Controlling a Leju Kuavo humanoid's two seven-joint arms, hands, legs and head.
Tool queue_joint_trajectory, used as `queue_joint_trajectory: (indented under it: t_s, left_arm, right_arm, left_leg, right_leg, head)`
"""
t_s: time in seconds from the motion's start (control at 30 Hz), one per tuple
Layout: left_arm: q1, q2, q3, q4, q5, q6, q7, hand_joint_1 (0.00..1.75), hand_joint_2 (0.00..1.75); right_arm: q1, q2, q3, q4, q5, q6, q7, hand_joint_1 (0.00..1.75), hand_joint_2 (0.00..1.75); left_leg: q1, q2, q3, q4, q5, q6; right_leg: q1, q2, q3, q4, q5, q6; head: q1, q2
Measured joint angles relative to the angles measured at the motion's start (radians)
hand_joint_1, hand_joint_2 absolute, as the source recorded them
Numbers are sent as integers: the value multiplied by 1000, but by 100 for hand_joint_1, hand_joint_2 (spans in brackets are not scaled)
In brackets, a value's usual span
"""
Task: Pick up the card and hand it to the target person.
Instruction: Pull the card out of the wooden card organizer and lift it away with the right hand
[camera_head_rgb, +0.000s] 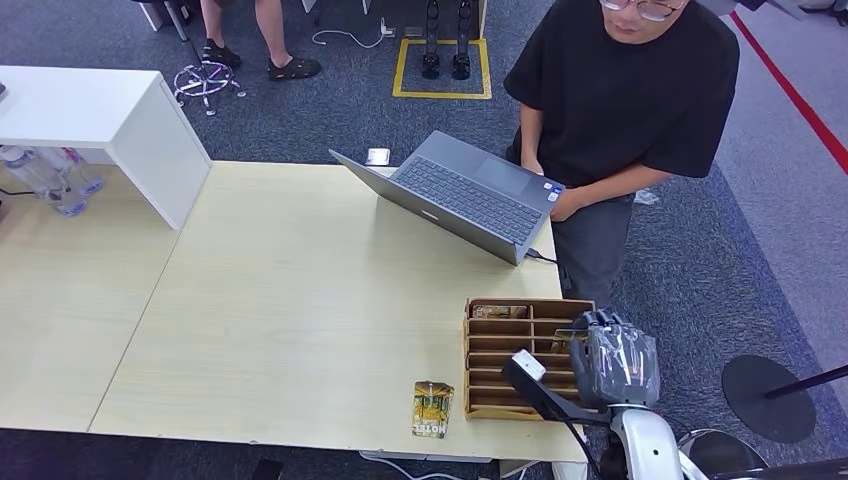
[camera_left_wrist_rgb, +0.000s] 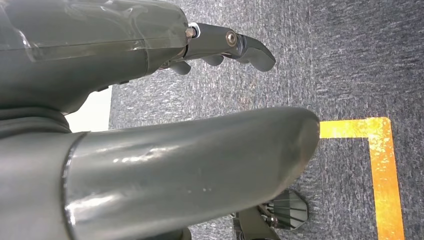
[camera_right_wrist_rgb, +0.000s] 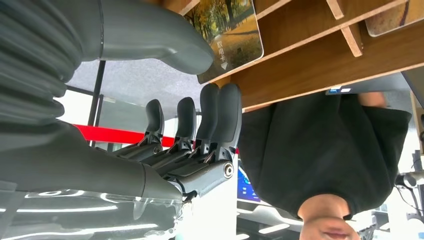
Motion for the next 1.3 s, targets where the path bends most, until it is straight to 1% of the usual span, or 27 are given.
queue_joint_trajectory:
  t_s: [0.17,0.5,0.6,0.9,1.3]
  left_arm:
    - [0,0,0,0,0,0,0,0,0]
    - [0,0,0,0,0,1,2,0,0]
    - [0,0,0,0,0,1,3,0,0]
    - [0,0,0,0,-1,1,3,0,0]
    - [0,0,0,0,-3,0,6,0,0]
  right_arm:
    - [2,0,1,0,-7,6,0,97,175]
    - [1,0,8,11,-29,-6,-3,93,175]
    - [0,0,8,11,-29,-11,-4,94,175]
    - [-5,0,9,11,-29,-12,-6,103,175]
    - [-6,3,22,22,-56,-11,-22,103,175]
  left_leg:
    - [0,0,0,0,0,0]
    - [0,0,0,0,0,0]
    - [0,0,0,0,0,0]
    - [0,0,0,0,0,0]
    - [0,0,0,0,0,0]
  right_leg:
    - [0,0,0,0,0,0]
    - [0,0,0,0,0,0]
    - [0,0,0,0,0,0]
    - [0,0,0,0,0,0]
    - [0,0,0,0,0,0]
  head:
    - [0,0]
    - [0,0]
    - [0,0]
    - [0,0]
    - [0,0]
